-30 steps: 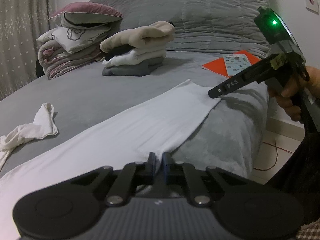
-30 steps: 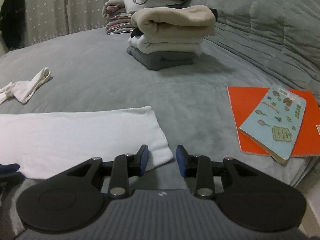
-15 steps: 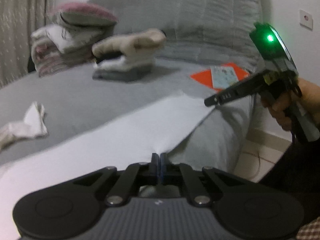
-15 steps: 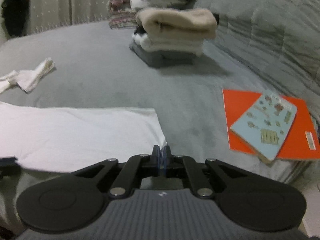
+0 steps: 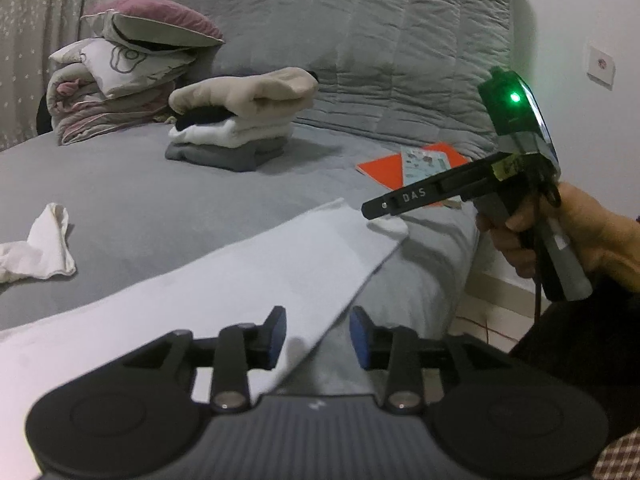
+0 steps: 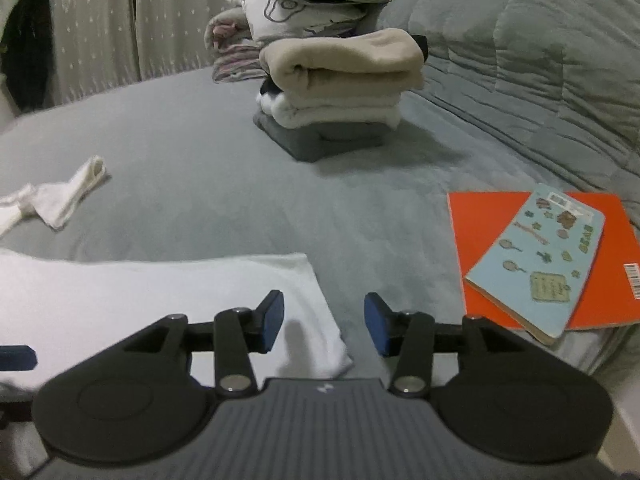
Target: Fold clothes
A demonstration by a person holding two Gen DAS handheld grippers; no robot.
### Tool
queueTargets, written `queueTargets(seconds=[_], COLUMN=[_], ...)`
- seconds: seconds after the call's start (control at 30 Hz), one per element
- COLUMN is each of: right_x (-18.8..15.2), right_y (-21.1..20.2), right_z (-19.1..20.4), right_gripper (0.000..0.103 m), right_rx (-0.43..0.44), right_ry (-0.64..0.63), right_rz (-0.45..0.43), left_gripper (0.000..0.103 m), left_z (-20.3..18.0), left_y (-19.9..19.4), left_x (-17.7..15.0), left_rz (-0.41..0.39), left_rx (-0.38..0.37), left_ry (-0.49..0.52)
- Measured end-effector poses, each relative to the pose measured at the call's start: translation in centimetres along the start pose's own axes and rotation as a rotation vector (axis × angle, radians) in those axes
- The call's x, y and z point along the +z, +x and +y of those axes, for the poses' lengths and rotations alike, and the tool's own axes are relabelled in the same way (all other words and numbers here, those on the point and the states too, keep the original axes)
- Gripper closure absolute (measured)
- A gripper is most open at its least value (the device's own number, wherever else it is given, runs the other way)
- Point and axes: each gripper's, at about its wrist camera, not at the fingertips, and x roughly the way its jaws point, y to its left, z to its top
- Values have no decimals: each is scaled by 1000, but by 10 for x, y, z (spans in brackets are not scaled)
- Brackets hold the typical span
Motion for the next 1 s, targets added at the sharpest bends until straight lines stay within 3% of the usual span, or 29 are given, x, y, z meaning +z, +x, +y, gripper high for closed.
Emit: queueTargets(seconds=[0.57, 0.63, 0.67, 0.7, 1.0], right_x=[11, 11, 11, 11, 10], right_y=[35, 39, 41, 43, 40], right_z=[3, 8, 11, 14, 17], right_gripper=[55, 75, 96, 100, 101], right_rx=[74, 76, 73, 65, -46], right_ry=[-34, -60, -80, -102, -168], right_rz=[-3, -7, -3, 3, 60], left_gripper=[65, 65, 65, 65, 63], left_z=[35, 39, 41, 42, 54], left_y=[10, 11, 11, 12, 5], left_x=[4, 5, 5, 5, 8], left_rz=[34, 39, 42, 43, 39], left_rx=[101, 113, 119, 121, 155], left_ry=[-73, -80, -84, -83, -97])
